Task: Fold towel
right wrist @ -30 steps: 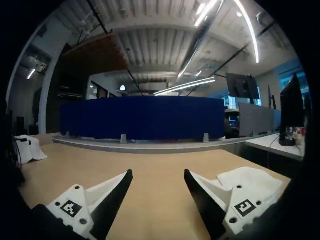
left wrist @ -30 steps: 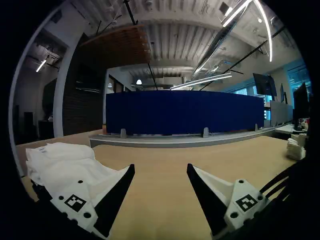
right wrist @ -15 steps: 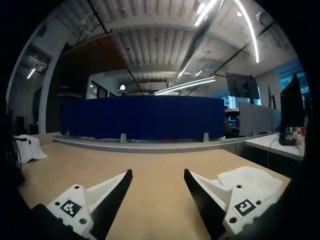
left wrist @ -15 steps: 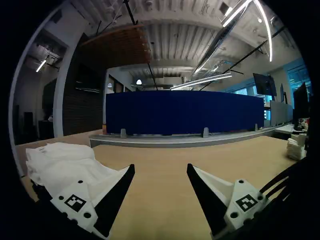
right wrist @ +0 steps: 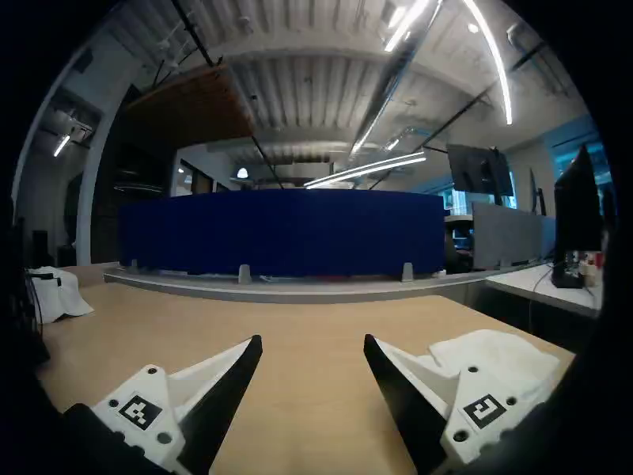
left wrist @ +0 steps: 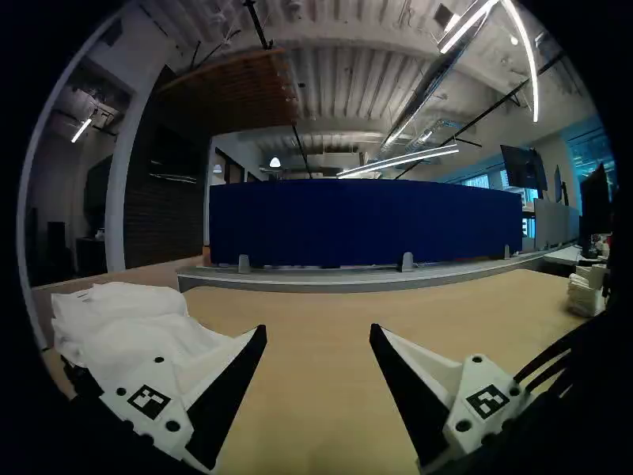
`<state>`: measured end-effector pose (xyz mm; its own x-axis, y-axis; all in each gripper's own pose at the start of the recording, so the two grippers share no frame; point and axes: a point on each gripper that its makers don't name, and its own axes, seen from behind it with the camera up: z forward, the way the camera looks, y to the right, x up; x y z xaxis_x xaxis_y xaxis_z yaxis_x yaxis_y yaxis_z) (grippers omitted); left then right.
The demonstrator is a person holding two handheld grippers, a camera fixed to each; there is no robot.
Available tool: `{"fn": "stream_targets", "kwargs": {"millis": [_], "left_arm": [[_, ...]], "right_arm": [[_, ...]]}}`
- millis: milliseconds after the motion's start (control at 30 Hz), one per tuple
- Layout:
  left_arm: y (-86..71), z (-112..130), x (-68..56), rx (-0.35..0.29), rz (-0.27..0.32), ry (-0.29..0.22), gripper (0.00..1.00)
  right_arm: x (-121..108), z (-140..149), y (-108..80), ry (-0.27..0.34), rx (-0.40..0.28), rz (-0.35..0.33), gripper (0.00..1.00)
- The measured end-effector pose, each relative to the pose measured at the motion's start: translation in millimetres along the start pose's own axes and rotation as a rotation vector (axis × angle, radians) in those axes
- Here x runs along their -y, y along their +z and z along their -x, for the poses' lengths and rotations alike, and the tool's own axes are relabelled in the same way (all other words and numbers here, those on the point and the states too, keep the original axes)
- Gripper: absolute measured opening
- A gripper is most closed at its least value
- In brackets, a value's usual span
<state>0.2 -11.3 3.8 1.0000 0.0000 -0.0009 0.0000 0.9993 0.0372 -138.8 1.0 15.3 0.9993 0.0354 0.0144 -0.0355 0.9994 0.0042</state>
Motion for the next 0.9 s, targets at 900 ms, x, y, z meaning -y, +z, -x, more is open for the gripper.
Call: {"fn": "stream_targets", "kwargs": {"millis": [900], "left_arm": [[1.8, -0.5, 0.2, 0.000, 0.000, 0.000, 0.97]], "right_arm": [[1.0, -0.8, -2.1, 0.000, 0.000, 0.000, 1.00]]}}
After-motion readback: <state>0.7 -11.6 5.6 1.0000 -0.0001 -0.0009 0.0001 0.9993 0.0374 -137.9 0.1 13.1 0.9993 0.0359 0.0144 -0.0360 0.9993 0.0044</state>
